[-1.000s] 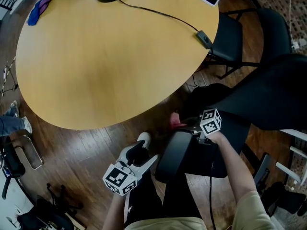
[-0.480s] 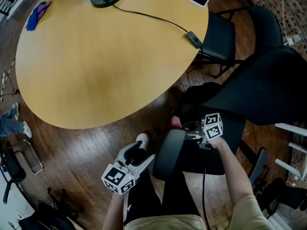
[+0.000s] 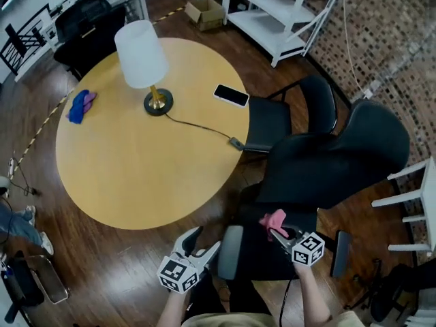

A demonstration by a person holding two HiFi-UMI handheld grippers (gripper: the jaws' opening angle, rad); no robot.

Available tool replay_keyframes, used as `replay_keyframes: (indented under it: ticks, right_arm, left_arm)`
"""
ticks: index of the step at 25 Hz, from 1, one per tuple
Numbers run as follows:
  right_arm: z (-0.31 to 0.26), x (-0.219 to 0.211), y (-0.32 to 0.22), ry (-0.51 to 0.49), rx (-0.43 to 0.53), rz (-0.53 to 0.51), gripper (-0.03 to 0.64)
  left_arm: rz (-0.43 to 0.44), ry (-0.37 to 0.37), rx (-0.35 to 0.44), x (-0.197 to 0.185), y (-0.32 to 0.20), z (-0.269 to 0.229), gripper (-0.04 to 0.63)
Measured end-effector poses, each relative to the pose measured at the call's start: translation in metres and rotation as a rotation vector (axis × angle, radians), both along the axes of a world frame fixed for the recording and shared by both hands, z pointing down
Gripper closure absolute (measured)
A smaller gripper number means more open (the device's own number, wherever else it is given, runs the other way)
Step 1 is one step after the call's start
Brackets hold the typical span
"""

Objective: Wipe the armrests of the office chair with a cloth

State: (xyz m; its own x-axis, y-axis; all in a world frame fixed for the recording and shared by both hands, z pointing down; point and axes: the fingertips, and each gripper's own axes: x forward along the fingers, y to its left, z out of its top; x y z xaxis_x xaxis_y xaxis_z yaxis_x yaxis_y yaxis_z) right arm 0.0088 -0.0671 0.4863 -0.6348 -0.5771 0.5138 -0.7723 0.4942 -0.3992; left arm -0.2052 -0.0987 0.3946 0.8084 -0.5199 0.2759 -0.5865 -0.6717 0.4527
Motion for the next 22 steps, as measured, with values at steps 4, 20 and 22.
replay_keyframes:
  ticks: [4,20,22]
  right_arm:
    - [-0.134,-0.003,0.006,0.063,0.213,0.184,0.557]
    - [-0.337,-0.009,0.06,0.259,0.679,0.529,0.557]
    - [-0.333,-0.001,0.072,0.242,0.676,0.528,0.557]
  left_arm:
    - [0.029,0.003,0.117,0.019,-0.005,-0.091,0.341]
    - [0.101,0.013,0.521,0.061,0.024,-0.26,0.426]
    - [0.117,0.034,0.501,0.07,0.034,-0.26,0.424]
